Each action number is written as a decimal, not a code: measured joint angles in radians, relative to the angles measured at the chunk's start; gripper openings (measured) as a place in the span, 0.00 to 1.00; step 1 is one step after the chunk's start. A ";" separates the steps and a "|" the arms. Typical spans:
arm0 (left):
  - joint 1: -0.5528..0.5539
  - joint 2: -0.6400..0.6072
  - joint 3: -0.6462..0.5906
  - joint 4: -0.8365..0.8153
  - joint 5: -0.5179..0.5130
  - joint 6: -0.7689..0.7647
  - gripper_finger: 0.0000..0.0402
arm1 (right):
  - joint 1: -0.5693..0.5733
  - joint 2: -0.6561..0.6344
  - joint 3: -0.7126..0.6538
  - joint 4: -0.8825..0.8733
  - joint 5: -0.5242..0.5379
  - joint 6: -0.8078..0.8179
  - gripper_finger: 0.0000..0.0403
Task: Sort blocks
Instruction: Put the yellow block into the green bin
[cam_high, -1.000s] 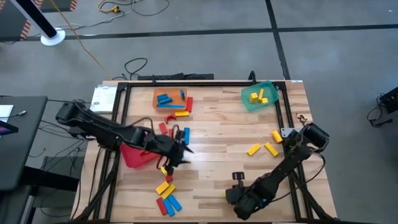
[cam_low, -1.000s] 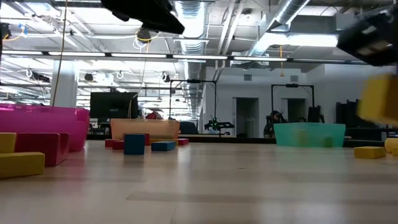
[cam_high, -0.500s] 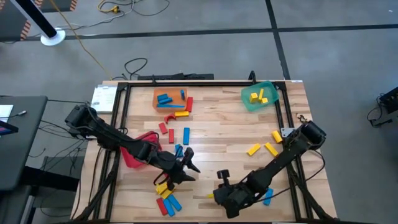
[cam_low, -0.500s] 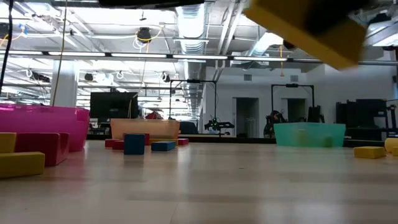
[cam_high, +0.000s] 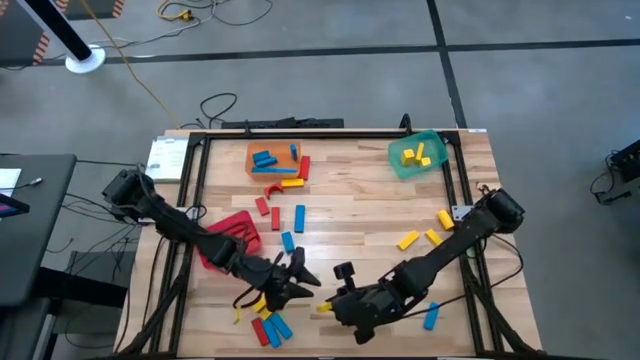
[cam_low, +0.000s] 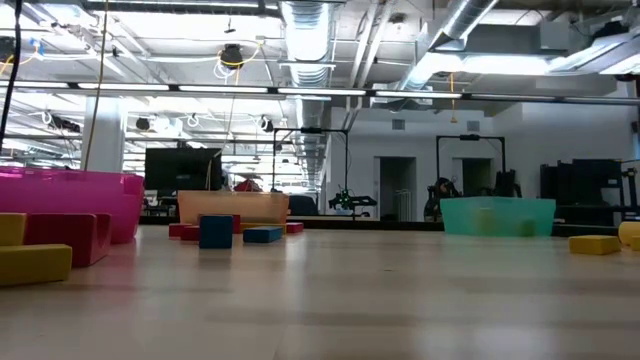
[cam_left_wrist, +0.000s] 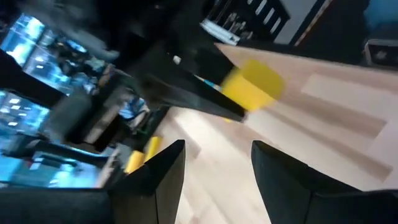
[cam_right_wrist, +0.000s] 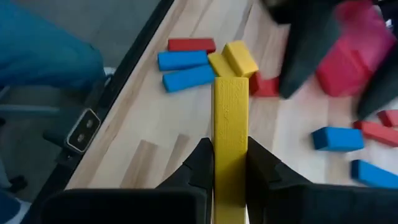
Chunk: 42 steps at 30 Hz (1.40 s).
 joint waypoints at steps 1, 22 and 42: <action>-0.009 0.000 0.000 0.000 -0.022 0.017 0.45 | -0.003 -0.013 0.000 -0.003 0.000 -0.001 0.15; -0.065 0.008 0.000 0.133 -0.166 0.210 0.50 | -0.092 -0.081 0.000 0.006 -0.148 0.012 0.15; -0.030 0.008 0.000 0.132 -0.018 0.212 0.51 | -0.166 -0.081 0.000 0.031 -0.298 0.002 0.15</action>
